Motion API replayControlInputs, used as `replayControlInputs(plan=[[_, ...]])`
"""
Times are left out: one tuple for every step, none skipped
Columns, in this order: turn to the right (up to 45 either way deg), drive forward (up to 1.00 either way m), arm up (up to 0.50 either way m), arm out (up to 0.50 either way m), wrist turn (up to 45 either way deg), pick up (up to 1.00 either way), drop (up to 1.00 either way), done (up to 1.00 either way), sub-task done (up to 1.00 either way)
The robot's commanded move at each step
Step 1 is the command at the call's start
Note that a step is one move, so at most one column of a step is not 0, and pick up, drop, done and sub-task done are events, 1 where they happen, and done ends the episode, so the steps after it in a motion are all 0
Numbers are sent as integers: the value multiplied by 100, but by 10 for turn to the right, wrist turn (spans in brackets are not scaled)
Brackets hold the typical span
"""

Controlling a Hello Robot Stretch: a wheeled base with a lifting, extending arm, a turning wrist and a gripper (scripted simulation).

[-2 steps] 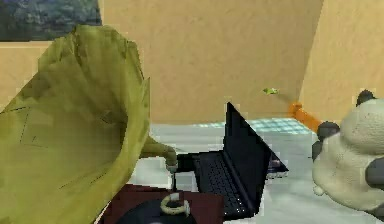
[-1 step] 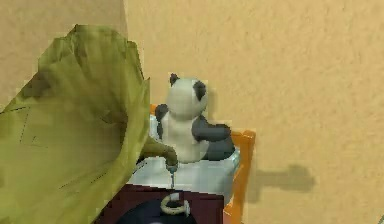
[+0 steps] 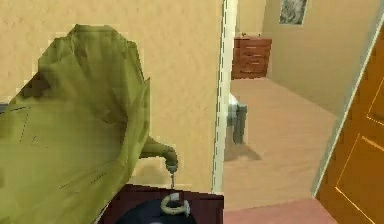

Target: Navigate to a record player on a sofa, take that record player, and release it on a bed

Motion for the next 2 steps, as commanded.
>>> replayControlInputs(plan=[[450,0,0,0,0,0,0,0,0],[270,0,0,0,0,0,0,0,0]])
